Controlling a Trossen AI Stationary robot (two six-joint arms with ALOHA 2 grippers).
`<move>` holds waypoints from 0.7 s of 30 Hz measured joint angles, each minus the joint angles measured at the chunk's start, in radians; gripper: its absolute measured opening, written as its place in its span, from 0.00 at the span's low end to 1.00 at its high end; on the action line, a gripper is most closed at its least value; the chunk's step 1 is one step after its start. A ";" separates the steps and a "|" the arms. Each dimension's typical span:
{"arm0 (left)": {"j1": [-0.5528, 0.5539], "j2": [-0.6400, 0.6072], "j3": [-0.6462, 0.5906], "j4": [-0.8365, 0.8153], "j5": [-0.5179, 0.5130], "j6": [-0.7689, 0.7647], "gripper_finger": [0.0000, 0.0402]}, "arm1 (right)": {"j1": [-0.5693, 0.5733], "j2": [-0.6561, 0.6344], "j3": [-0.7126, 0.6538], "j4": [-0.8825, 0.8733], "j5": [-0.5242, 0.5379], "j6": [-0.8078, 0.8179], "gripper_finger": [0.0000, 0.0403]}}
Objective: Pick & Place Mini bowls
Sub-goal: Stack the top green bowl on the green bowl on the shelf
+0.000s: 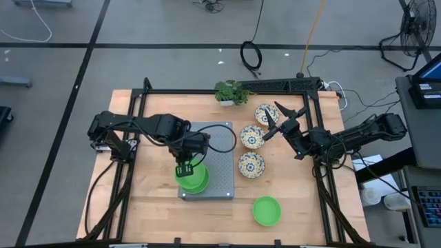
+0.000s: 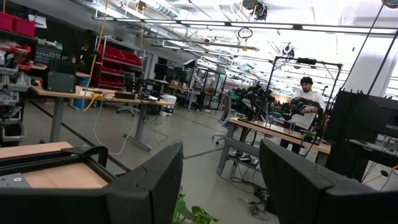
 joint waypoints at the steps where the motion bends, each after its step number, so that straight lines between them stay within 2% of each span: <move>1: 0.000 0.000 0.000 0.000 0.008 0.000 0.01 | 0.000 0.000 0.000 0.000 0.000 0.000 0.49; 14: 0.002 0.000 0.000 0.000 0.026 -0.022 0.01 | 0.000 0.000 0.000 0.000 0.000 0.000 0.49; 18: -0.002 0.018 -0.001 -0.001 -0.001 -0.030 0.01 | 0.000 0.000 0.000 0.000 -0.001 0.000 0.49; 21: -0.005 0.041 0.000 0.010 0.026 -0.023 0.01 | 0.000 0.000 0.000 0.000 0.000 0.000 0.49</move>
